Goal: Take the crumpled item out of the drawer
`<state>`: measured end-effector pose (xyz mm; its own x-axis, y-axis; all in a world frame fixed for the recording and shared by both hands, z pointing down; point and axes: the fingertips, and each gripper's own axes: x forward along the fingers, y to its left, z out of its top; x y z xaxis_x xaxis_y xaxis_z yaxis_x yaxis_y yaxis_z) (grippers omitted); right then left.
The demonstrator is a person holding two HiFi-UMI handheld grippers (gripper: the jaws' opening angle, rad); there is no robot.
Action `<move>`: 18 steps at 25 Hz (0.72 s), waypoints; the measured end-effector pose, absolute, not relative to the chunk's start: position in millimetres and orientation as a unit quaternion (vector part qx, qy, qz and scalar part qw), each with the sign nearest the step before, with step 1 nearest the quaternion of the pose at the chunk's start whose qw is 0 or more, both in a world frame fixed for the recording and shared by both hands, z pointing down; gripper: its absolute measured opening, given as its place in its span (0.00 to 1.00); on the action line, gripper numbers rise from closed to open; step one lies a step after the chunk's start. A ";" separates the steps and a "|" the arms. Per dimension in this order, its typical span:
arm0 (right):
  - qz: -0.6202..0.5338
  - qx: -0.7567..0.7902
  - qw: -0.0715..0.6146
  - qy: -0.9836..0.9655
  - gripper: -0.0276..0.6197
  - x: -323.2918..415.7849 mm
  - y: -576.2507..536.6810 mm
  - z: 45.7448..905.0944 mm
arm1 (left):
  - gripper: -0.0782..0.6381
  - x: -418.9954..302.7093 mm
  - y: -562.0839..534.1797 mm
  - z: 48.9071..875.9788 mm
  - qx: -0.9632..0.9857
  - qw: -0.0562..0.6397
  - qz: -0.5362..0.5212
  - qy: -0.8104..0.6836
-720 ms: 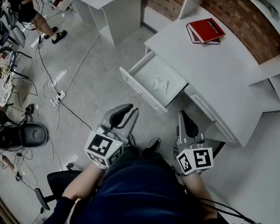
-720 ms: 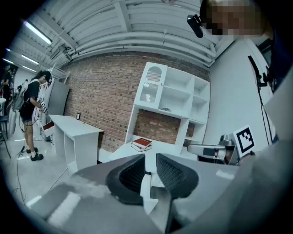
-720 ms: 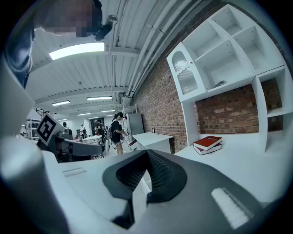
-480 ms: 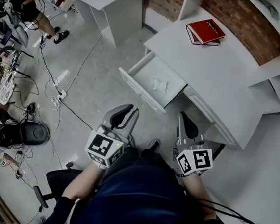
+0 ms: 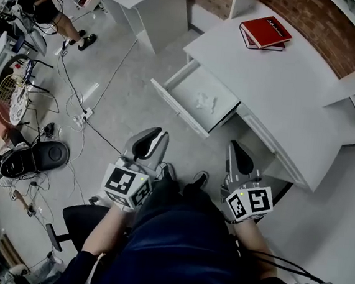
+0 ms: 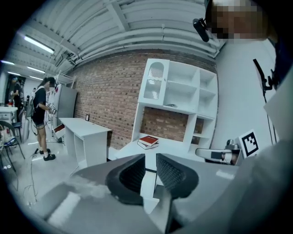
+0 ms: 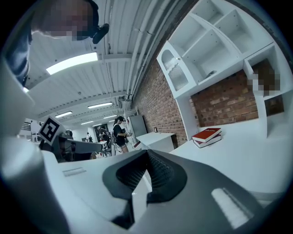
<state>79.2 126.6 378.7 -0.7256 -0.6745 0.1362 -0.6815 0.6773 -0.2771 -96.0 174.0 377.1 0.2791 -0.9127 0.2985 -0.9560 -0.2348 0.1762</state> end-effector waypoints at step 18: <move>0.174 0.358 0.015 -0.917 0.05 88.3 113.4 400.7 | 0.22 -89.3 157.8 381.0 0.770 0.177 0.056 -0.611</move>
